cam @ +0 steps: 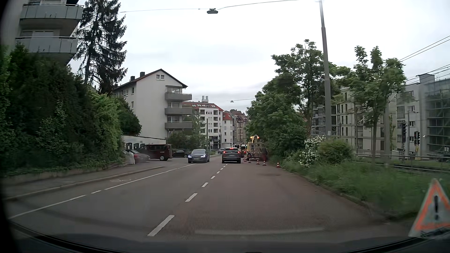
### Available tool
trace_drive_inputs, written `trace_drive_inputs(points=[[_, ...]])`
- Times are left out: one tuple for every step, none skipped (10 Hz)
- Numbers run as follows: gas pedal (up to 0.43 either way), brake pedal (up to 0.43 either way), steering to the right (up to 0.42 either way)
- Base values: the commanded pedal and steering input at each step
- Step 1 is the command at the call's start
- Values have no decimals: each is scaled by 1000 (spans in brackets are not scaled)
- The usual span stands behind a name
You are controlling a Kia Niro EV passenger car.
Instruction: Follow the waypoints while adhering to traffic rules and regulations
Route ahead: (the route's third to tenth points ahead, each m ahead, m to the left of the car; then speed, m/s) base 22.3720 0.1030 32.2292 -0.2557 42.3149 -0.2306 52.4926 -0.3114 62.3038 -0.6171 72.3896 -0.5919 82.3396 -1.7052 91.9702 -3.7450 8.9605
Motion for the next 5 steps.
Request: trace_drive_inputs(points=[[0, 110, -1], [0, 91, -2], [0, 85, -4], [0, 85, -4], [0, 79, -5]])
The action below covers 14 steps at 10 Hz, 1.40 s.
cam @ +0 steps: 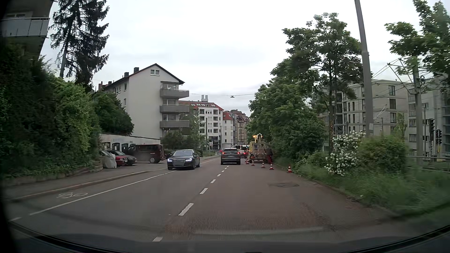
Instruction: Follow the waypoints while adhering to traffic rules and regulations
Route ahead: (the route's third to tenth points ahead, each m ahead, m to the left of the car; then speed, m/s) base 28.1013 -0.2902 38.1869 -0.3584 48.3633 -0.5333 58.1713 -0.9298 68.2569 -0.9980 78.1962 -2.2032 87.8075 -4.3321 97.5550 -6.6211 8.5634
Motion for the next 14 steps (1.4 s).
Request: trace_drive_inputs(points=[[0, 79, -5], [0, 73, -5], [0, 67, -6], [0, 55, -6], [0, 24, -7], [0, 0, -8], [0, 0, -9], [0, 0, -11], [0, 0, -14], [0, 0, -15], [0, 0, -16], [0, 0, -17], [0, 0, -19], [0, 0, -19]])
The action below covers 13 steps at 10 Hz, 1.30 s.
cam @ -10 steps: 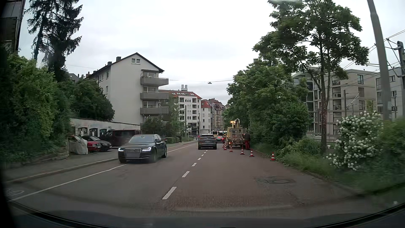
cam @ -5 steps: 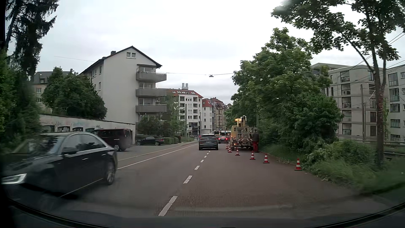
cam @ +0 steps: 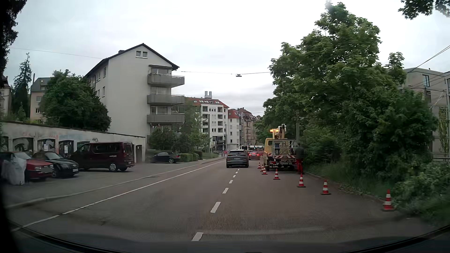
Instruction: Follow the waypoints while adhering to traffic rules and regulations
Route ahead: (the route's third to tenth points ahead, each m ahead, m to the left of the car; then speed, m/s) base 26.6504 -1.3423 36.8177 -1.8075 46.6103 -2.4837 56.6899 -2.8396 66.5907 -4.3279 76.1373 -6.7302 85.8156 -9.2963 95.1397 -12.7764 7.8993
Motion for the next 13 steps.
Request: trace_drive_inputs(points=[[0, 0, -19], [0, 0, -19], [0, 0, -19], [0, 0, -18], [8, 0, -10], [8, 0, -1], [20, 0, 2], [20, 0, 1], [20, 0, 1], [20, 0, 1], [20, 0, 1], [20, 0, 1], [28, 0, 2]])
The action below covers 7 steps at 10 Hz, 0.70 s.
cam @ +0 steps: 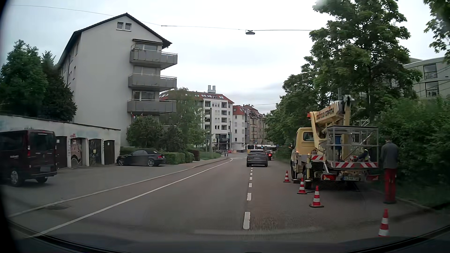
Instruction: Follow the waypoints while adhering to traffic rules and regulations
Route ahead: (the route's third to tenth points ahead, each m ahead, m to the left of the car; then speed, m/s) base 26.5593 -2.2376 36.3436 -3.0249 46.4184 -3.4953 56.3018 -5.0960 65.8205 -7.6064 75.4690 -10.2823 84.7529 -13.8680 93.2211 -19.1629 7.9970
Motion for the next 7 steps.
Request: trace_drive_inputs(points=[[39, 0, 3], [59, 0, 3], [67, 0, 4], [67, 0, 5], [67, 0, 7], [67, 0, 9], [67, 0, 16]])
